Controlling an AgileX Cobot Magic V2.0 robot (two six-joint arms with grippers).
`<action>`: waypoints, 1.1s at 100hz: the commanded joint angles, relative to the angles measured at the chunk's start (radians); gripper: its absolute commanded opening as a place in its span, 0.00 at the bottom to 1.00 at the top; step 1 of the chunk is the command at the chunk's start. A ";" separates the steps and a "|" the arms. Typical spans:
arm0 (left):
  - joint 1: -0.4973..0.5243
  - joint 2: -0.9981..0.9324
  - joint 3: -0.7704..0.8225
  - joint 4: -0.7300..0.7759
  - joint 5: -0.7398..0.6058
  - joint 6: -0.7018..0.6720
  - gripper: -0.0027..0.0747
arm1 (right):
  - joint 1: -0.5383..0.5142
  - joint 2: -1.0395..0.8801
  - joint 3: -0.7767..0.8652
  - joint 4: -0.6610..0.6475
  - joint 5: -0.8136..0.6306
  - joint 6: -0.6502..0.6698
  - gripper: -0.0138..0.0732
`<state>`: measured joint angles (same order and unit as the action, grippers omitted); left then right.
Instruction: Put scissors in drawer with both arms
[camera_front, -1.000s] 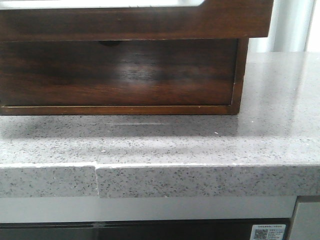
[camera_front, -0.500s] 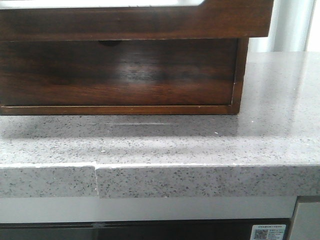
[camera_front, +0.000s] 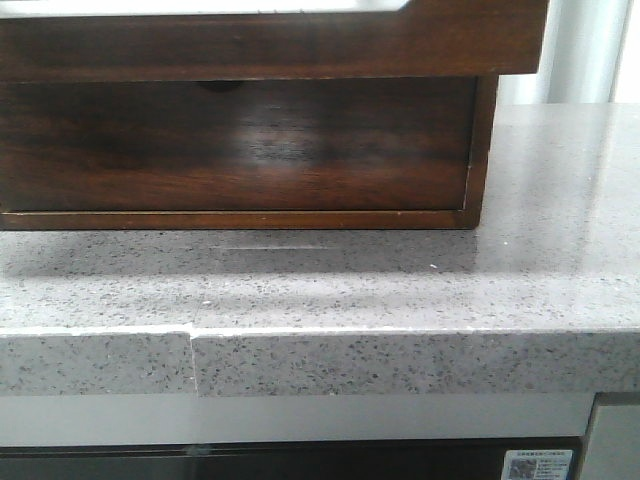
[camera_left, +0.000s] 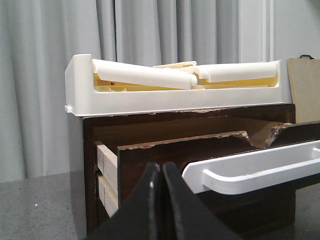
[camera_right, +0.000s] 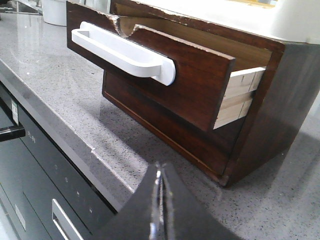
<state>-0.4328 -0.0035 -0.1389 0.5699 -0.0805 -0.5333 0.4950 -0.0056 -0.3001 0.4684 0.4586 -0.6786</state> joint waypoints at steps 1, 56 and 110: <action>-0.008 0.003 -0.029 -0.016 -0.053 -0.012 0.01 | -0.006 0.011 -0.023 0.006 -0.078 0.005 0.10; -0.006 0.003 -0.029 -0.044 0.005 -0.012 0.01 | -0.006 0.011 -0.023 0.006 -0.078 0.005 0.10; 0.277 0.003 0.092 -0.755 -0.013 0.675 0.01 | -0.006 0.011 -0.023 0.006 -0.078 0.005 0.10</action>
<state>-0.2084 -0.0035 -0.0508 -0.1295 0.0068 0.0962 0.4950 -0.0056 -0.3001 0.4684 0.4586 -0.6731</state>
